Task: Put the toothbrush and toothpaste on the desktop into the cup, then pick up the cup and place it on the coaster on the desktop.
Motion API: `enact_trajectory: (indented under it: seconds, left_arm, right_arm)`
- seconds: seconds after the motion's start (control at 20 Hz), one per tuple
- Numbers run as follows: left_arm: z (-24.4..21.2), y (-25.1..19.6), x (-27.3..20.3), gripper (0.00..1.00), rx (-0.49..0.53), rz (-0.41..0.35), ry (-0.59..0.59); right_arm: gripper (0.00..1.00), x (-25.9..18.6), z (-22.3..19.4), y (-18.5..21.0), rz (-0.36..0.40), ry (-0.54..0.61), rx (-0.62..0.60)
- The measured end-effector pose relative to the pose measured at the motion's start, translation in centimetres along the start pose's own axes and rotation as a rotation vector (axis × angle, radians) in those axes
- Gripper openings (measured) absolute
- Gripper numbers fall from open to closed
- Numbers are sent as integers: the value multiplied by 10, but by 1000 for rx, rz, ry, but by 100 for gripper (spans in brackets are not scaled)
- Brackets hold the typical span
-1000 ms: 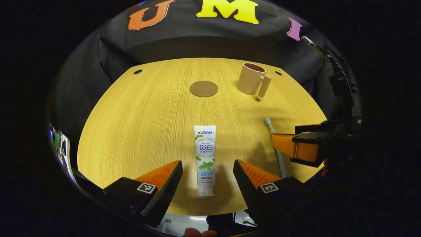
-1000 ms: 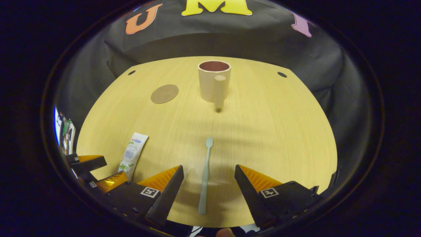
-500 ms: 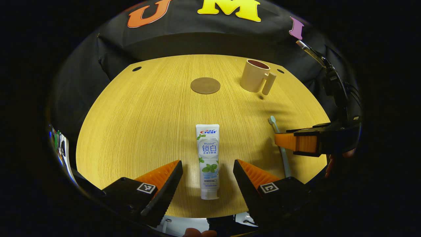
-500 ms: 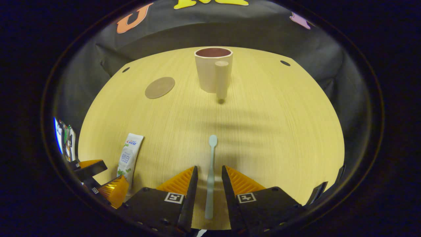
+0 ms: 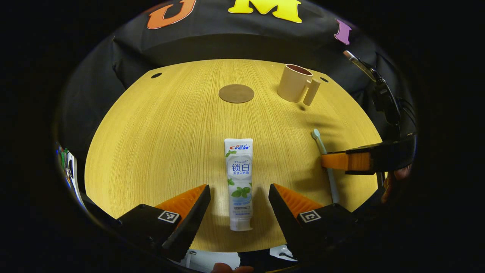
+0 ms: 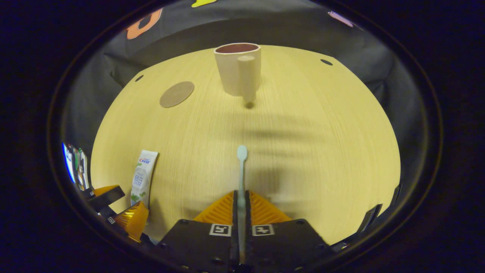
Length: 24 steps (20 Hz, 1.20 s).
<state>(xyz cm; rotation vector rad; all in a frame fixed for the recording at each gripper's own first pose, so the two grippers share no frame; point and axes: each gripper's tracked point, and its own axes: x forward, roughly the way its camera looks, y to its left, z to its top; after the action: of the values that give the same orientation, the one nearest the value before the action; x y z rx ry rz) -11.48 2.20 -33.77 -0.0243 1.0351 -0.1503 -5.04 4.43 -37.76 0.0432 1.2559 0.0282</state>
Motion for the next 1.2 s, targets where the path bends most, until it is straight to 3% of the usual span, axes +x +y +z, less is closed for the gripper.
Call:
enact_trajectory:
  seconds: [0.1,0.45,0.95,1.15,1.2]
  left_arm:
    - [-2,1,4,99,-4,3,2]
    - [-5,2,13,98,-4,33,-38]
    - [-1,6,24,68,18,37,-44]
    - [18,8,30,67,38,34,-50]
    - [23,9,31,55,40,39,-48]
  right_arm:
    - [1,1,-1,-1,4,-1,4]
    - [0,-18,2,-2,38,-45,-15]
    - [0,-37,-6,-11,48,-69,0]
    - [0,-44,-3,-15,45,-85,2]
    - [0,-47,-2,-15,46,-89,4]
